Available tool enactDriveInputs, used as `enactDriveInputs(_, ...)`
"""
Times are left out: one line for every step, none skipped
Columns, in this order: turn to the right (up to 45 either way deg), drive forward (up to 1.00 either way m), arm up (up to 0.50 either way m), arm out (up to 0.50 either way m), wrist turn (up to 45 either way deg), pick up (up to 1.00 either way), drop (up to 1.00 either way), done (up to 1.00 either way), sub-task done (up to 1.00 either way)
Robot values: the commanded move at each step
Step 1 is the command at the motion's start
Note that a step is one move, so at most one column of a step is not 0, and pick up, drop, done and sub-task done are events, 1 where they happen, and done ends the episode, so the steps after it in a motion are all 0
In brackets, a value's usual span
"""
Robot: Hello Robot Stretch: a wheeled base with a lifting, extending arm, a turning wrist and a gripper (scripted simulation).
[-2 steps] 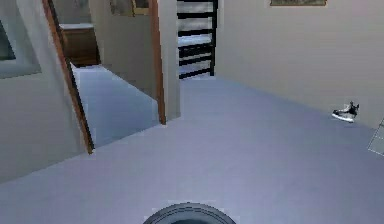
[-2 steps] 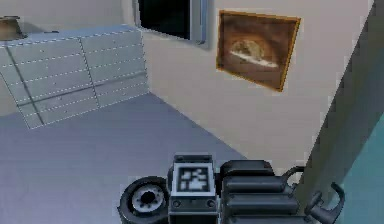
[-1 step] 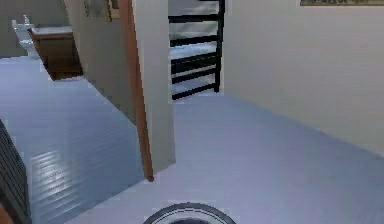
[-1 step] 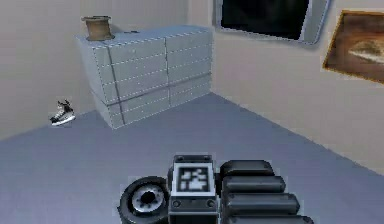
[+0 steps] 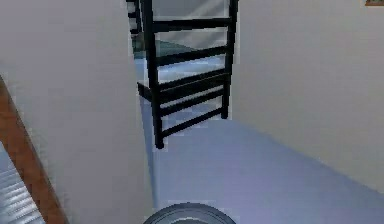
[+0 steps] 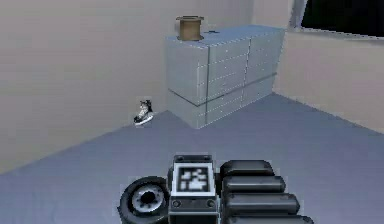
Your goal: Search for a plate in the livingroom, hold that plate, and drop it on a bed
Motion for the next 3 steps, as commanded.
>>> enactDriveInputs(6.0,0.00,0.00,0.00,0.0,0.00,0.00,0.00,0.00)
enactDriveInputs(0.0,0.75,0.00,0.00,0.0,0.00,0.00,0.00,0.00)
enactDriveInputs(-45.0,0.00,0.00,0.00,0.0,0.00,0.00,0.00,0.00)
